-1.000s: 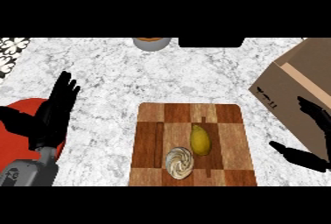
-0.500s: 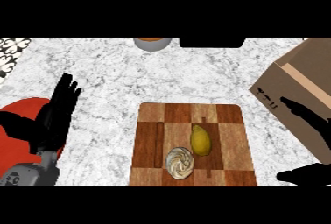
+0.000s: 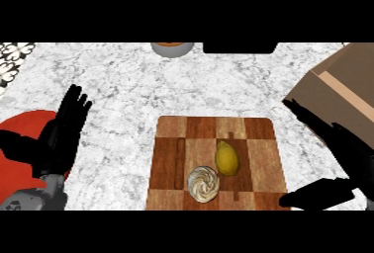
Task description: Pick the lemon from the cutting board and place it in the cardboard box
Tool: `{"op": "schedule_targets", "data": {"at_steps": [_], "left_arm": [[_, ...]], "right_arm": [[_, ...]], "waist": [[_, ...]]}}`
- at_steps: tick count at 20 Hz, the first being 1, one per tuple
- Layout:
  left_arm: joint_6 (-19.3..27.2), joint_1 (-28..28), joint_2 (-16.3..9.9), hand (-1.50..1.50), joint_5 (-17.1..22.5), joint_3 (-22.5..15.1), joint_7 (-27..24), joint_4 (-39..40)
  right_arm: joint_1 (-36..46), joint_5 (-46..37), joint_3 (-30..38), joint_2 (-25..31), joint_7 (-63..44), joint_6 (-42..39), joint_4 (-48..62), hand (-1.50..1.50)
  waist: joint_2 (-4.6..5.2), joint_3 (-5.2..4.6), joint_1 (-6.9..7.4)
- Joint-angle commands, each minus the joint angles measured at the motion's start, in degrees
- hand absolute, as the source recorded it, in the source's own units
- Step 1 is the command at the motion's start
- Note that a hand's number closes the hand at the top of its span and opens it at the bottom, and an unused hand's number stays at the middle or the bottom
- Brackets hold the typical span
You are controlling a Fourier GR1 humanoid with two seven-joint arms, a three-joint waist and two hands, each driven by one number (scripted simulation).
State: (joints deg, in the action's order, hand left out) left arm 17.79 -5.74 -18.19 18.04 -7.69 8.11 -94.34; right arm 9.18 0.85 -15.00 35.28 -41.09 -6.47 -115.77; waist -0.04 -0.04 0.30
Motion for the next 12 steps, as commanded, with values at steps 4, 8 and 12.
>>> {"op": "schedule_targets", "data": {"at_steps": [4, 8, 12], "left_arm": [[-4.4, -0.9, 0.1, 0.00, 0.5, 3.9, -0.3, 2.5], [-4.2, 0.8, 1.5, 0.00, -1.4, 3.7, 1.7, -1.1], [-4.8, 1.6, 3.9, 0.00, -3.0, 4.2, -0.3, 0.9]], "right_arm": [[5.4, -5.6, -1.6, -5.2, -10.5, -3.0, 1.4, -1.50], [1.9, -10.7, -5.2, -12.6, -8.7, -1.4, 2.4, -1.50], [2.1, -13.9, -6.2, -16.5, -8.1, -2.9, 5.1, -1.50]], "waist": [[0.05, 0.01, -0.11], [0.01, 0.04, -0.12], [0.02, 0.04, -0.17]]}}
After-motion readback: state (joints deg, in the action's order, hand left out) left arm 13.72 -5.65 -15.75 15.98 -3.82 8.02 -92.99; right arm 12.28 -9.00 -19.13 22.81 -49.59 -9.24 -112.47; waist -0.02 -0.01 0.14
